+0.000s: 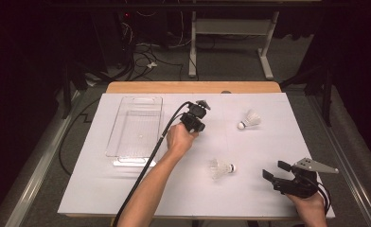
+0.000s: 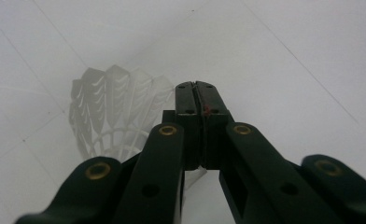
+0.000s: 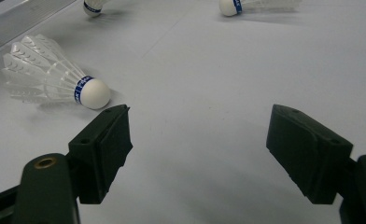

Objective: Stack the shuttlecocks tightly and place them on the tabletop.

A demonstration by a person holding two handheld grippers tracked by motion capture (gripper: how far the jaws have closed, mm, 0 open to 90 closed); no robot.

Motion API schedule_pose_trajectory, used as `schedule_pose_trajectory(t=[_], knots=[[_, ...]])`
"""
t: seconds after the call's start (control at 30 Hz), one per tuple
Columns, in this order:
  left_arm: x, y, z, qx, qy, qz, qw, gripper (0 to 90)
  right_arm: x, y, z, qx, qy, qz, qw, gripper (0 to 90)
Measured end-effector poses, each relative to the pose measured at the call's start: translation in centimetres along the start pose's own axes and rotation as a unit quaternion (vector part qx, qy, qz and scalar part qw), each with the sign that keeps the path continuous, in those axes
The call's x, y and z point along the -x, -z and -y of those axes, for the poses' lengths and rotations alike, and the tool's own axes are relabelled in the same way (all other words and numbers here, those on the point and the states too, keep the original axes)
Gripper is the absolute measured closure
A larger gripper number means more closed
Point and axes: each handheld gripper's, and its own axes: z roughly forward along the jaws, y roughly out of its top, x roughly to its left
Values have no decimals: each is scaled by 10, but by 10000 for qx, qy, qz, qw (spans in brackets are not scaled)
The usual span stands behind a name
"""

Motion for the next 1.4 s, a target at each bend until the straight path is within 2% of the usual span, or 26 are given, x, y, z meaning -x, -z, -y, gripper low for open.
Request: schedule_pose_trajectory(t=[0.43, 0.83, 1.4], knots=[[9, -13, -1, -80, -75, -93, 9999, 888, 0, 0, 0, -16, -15, -4, 10000, 222], [19, -24, 0, -185, -244, -172, 9994, 885, 0, -1, 0, -21, -7, -11, 10000, 222], [19, -27, 1, -249, -401, -245, 9986, 886, 0, -1, 0, -30, -19, -12, 10000, 222]])
